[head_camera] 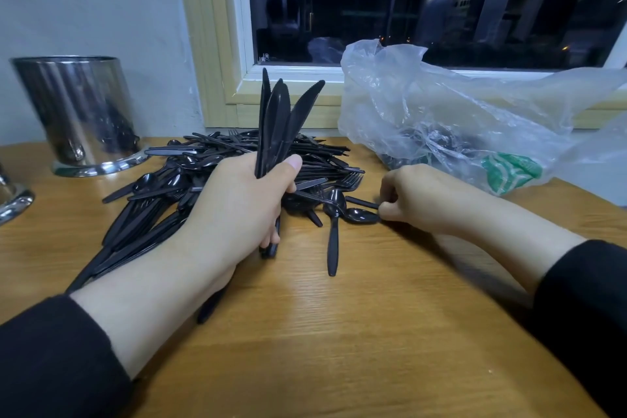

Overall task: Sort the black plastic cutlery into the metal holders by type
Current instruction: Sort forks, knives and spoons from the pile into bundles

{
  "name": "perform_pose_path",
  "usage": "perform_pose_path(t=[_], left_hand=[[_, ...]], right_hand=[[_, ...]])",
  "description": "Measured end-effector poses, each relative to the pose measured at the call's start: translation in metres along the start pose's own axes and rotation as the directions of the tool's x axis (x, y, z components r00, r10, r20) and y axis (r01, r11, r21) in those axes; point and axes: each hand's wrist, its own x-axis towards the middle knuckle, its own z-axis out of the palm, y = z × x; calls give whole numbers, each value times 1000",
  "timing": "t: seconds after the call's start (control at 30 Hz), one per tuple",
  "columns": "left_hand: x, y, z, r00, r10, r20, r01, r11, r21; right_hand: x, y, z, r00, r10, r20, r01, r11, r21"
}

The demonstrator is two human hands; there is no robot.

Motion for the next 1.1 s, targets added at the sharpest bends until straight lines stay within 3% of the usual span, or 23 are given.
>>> perform_pose_path(t=[0.27,0.33,0.4,0.5,0.6,0.67,0.77,0.87,0.97,1.03,1.1], left_hand=[[-2,3,-1,1000,19,18,-20,999,28],[-3,5,-1,1000,24,20,-24,999,23],[-4,6,-1,999,30,17,-31,1000,6],[-4,7,-4,993,113,-32,-110,992,65],[-1,9,-9,952,279,-125,-249,945,211],[0,10,-11,931,354,-85,-314,899,304],[0,8,-8,939,332,90,-340,855,391],[0,5,-5,949,251,191,-311,838,447],[3,5,-10,971,212,106,-238,873,425],[6,6,-14,981,164,104,-192,898,395],[5,7,-14,975,111,194,-183,892,412]], right_hand=[[0,6,-1,999,-24,46,17,991,136],[2,8,-1,1000,-21,-4,22,989,149],[3,10,-2,988,-17,-151,46,980,192],[-1,7,-10,922,-99,-374,221,929,297],[-14,-6,-17,868,-341,-362,449,849,278],[-21,-16,-16,825,-466,-319,548,797,255],[-24,-27,-14,766,-527,-369,624,747,230],[-24,-28,-14,771,-481,-418,601,766,228],[-21,-19,-18,833,-331,-443,473,841,263],[-18,-14,-19,864,-241,-442,418,833,363],[-18,-14,-19,860,-233,-454,434,802,410]])
